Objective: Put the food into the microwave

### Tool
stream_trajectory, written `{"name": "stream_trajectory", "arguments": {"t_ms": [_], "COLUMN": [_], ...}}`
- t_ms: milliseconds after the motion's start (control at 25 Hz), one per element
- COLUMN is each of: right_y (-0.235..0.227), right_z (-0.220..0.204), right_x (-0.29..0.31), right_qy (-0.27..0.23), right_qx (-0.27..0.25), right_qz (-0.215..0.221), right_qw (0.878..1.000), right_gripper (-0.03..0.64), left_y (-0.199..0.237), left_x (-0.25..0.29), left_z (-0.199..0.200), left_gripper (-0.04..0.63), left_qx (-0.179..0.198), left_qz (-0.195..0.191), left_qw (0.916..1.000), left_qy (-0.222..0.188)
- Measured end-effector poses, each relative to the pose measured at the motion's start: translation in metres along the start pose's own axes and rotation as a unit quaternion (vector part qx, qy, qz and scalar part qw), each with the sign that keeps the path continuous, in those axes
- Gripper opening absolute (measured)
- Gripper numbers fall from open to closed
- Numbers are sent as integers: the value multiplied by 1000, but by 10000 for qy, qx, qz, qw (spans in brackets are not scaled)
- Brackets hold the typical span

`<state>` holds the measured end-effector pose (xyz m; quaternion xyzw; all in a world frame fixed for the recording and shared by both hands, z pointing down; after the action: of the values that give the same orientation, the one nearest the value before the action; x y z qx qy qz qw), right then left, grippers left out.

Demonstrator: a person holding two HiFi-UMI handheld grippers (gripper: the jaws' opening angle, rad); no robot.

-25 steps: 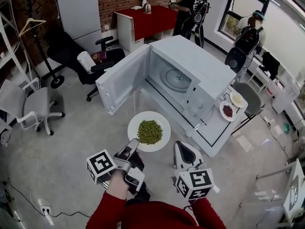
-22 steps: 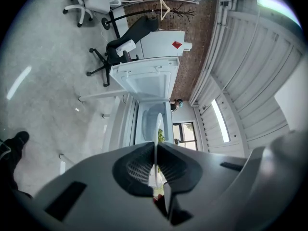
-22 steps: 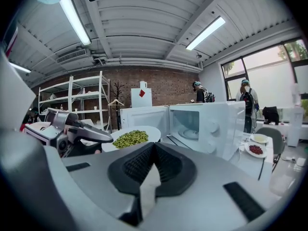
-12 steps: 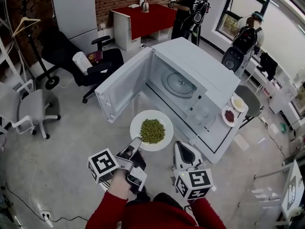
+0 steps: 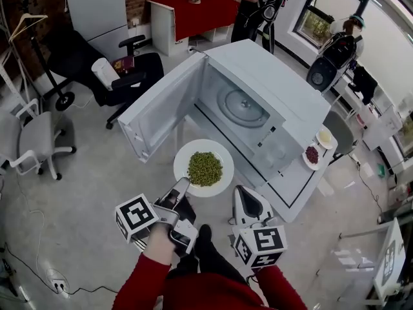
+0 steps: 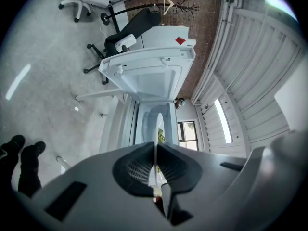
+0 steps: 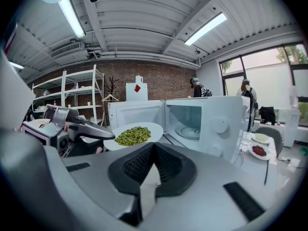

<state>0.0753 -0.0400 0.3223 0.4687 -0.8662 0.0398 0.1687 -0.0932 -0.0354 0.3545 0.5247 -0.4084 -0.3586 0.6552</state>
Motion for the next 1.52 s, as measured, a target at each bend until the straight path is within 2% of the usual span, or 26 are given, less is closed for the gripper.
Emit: {"name": "stream_trajectory", "arguments": {"t_ms": [80,240,360,560,960,1280,1520], "right_y": [-3,-14,-23,-40,-54,-54,-59], "right_z": [4,3,-6,-14,-39,-53,-52], "right_x": [7,18,26,37,69,96,114], "right_qy": [20,123,213,398,751,818,938], "right_qx": [2,13,6,-115,-1,-89,-133], "right_qz": [10,-1,-4,-6,-53,-75,-126], "right_qw": [10000,9999,9998,9991,9972,9966,9954], "right_gripper": [14,15,14,15,14,14,14], "left_y": [-3,-8,1,4,30,50,46], "left_x": [6,24,36,63,102,126,140], "left_z": [4,7,6,-5,7,20,28], "left_gripper": [20,20,20,20,20,20,20], "left_qx": [14,-38,96,-285,-641,-752,-671], "left_qz": [-5,-259,-191,-533,-433,-406,-431], "left_qw": [10000,9997,9998,9982,9970,9963,9968], "left_qy": [-5,-19,-36,41,33,-29,-13]}}
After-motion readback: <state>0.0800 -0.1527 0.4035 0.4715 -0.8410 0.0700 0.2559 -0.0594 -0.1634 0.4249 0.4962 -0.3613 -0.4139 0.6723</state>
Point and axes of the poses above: the fingertips, and each gripper's own axes: x forward along the fingers, y to its left, z out of its top, the point moved 4 cm from there along -x, backward along the fingers, and after that the axes turned 10 degrees about -x, right-handed, at the moved point
